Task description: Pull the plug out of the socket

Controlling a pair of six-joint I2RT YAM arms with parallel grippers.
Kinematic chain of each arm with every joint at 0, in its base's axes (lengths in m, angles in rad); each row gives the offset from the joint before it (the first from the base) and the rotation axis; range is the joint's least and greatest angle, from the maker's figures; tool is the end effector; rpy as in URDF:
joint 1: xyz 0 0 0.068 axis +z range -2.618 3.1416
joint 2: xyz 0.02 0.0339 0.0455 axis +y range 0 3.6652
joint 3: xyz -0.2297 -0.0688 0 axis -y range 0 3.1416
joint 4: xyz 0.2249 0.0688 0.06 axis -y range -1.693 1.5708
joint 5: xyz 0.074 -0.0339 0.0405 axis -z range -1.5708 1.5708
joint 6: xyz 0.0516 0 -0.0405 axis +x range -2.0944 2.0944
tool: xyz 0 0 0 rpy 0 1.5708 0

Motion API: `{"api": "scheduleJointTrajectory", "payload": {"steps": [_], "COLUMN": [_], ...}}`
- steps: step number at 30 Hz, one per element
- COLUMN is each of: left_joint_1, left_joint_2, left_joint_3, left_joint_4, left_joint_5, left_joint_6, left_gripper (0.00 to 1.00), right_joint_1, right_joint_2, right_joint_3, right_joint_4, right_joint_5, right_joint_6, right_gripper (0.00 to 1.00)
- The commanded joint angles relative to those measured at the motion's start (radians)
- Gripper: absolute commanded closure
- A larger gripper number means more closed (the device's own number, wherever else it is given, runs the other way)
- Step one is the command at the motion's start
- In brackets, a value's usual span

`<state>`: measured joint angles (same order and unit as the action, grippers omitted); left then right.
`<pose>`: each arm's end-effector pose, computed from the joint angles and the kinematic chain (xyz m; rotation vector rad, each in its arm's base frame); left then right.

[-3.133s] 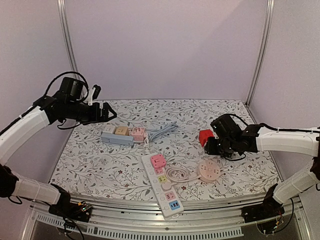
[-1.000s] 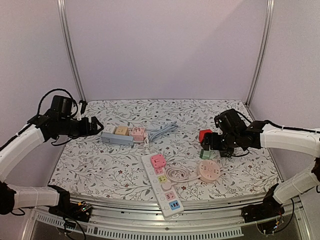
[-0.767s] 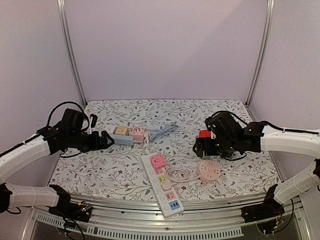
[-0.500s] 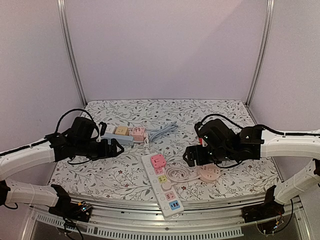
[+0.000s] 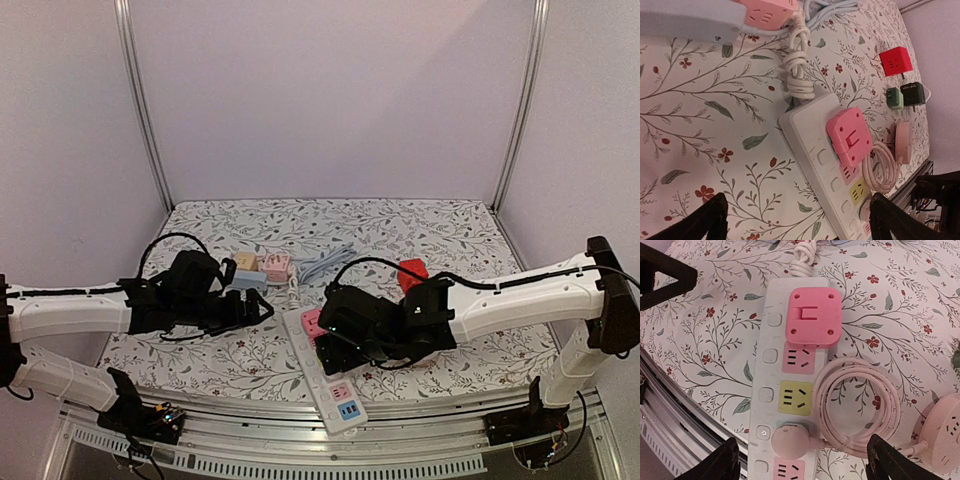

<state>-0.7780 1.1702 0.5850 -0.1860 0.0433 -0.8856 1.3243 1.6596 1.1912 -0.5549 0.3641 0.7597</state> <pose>0.1702 -0.1708 0.1633 -0.1121 2.5084 -0.8208 0.0988 0.3172 0.1899 -0.5798 2.4691 0.3788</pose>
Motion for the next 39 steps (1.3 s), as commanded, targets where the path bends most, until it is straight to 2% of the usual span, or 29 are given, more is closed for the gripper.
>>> {"api": "scheduleJointTrajectory", "payload": {"steps": [1,8,14,26,39], "left_joint_1": [-0.042,-0.056,-0.060,-0.061,-0.061], "left_joint_2": [0.029,0.043,0.041,0.033,0.014], "left_joint_3": [-0.016,-0.029,-0.048,-0.056,-0.054], "left_joint_4": [0.070,0.074,0.078,0.078,0.064], "left_joint_5": [-0.040,-0.040,-0.067,-0.069,-0.071], "left_joint_6": [-0.062,-0.079,-0.089,-0.096,-0.095], "left_gripper": [0.03,0.03,0.03,0.03,0.03], "right_joint_1": [0.064,0.085,0.085,0.082,0.060], "right_joint_2": [0.118,0.188,0.219,0.249,0.289], "right_joint_3": [0.114,0.126,0.120,0.141,0.147], "right_joint_4": [-0.020,-0.027,-0.003,-0.061,-0.065], "right_joint_5": [0.005,0.001,-0.029,0.039,0.010], "right_joint_6": [-0.029,-0.034,-0.050,-0.044,-0.063], "right_gripper": [0.16,0.25,0.37,0.40,0.45]}}
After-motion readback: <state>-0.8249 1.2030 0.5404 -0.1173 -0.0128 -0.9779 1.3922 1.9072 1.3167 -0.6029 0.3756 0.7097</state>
